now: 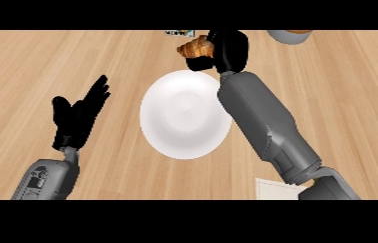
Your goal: Pick the croissant from the placemat and place it in the plate
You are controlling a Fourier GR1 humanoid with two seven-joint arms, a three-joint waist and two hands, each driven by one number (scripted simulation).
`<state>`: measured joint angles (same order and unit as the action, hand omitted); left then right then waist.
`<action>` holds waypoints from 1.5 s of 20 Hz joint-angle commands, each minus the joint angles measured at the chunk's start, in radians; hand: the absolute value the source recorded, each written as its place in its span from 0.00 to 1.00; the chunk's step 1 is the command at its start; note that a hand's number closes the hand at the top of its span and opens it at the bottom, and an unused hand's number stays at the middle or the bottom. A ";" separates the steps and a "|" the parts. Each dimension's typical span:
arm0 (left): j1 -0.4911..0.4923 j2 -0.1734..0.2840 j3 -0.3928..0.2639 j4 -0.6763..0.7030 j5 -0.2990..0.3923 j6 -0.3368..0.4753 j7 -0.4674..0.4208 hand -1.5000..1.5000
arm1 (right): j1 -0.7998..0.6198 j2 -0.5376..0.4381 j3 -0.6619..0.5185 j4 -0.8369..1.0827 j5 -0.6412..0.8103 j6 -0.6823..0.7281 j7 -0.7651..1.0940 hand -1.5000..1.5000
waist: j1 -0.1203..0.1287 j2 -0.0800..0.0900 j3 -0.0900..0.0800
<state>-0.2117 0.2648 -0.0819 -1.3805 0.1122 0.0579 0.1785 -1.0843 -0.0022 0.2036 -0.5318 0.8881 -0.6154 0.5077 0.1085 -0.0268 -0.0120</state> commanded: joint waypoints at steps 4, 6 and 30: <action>-0.026 -0.002 -0.008 0.005 -0.004 -0.010 -0.001 0.50 | -0.108 0.002 0.083 0.031 0.088 -0.183 0.465 1.00 | 0.034 0.013 0.003; -0.047 -0.009 -0.009 0.011 -0.002 -0.009 0.011 0.50 | -0.105 0.002 0.129 0.043 0.117 -0.201 0.566 1.00 | 0.028 0.017 0.004; -0.022 -0.007 0.039 0.014 -0.002 0.012 -0.002 0.50 | 0.182 0.002 0.611 -0.251 0.082 -0.287 0.943 0.00 | -0.045 0.025 0.012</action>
<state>-0.2521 0.2496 -0.0564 -1.3435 0.1003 0.0709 0.1601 -0.8773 -0.0112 0.7322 -0.7418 0.9044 -0.7970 1.2007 0.0799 0.0039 -0.0001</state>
